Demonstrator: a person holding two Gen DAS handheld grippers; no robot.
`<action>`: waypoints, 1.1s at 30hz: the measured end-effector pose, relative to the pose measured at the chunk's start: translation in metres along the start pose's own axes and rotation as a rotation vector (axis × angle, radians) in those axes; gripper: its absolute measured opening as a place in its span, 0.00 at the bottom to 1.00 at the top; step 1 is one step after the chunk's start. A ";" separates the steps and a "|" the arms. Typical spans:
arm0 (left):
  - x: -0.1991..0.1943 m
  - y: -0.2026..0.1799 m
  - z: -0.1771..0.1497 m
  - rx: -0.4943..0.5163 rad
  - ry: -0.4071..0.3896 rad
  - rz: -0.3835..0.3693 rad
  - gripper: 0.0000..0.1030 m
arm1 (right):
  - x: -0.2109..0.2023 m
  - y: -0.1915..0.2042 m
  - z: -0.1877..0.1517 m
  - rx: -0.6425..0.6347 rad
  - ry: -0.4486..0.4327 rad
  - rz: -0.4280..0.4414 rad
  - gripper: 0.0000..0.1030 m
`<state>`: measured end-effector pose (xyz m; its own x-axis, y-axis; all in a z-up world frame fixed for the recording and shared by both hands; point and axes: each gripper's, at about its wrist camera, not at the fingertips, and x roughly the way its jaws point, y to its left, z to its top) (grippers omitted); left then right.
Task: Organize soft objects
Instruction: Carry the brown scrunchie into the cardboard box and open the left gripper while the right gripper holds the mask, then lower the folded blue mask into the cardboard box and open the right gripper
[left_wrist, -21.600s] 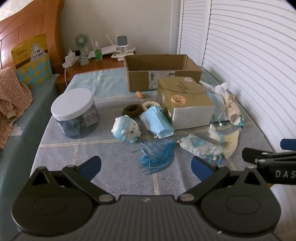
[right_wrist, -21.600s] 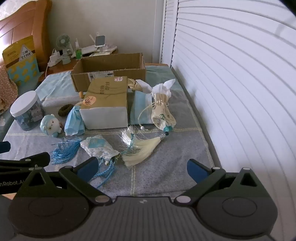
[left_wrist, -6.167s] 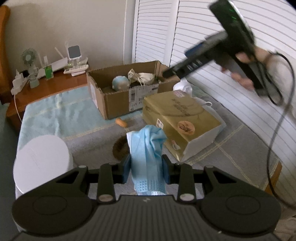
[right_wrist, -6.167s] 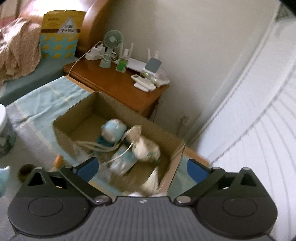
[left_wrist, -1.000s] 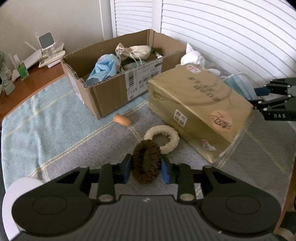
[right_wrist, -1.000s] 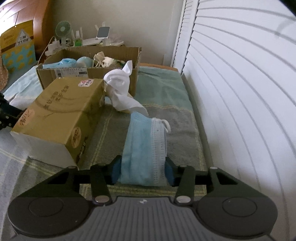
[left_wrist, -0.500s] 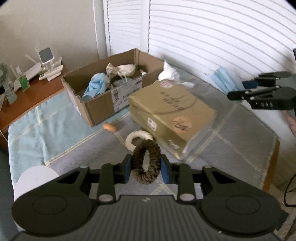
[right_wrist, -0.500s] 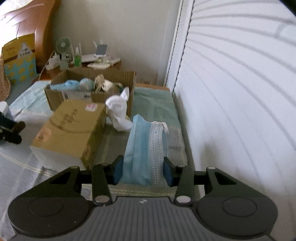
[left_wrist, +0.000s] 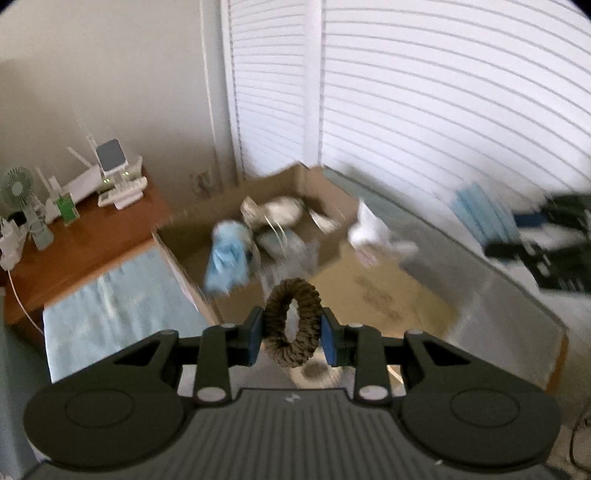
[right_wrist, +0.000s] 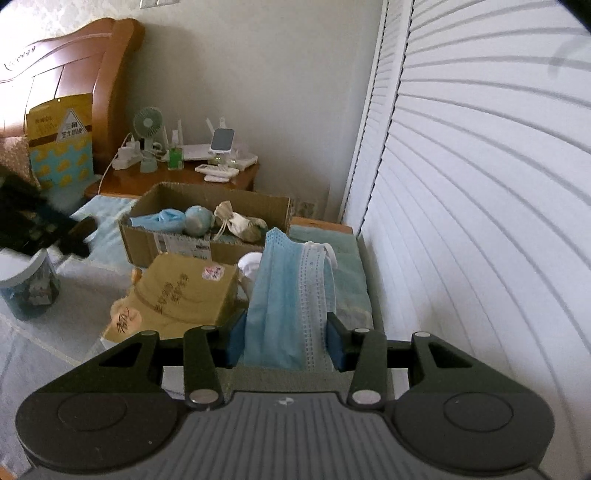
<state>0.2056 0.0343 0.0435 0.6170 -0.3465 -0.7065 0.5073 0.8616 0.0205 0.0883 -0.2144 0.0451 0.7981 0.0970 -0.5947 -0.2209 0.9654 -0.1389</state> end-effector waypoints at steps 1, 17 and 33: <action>0.006 0.005 0.008 -0.006 0.001 0.006 0.30 | 0.001 0.000 0.001 0.001 -0.001 0.002 0.48; 0.082 0.060 0.059 -0.093 0.021 0.154 0.78 | 0.016 -0.007 0.008 0.011 0.003 0.017 0.48; -0.018 0.006 -0.012 -0.006 -0.044 0.036 0.89 | 0.053 0.018 0.061 -0.142 -0.018 0.119 0.48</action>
<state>0.1907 0.0502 0.0477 0.6610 -0.3314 -0.6733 0.4807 0.8759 0.0407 0.1611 -0.1774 0.0597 0.7714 0.2137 -0.5993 -0.3902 0.9029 -0.1802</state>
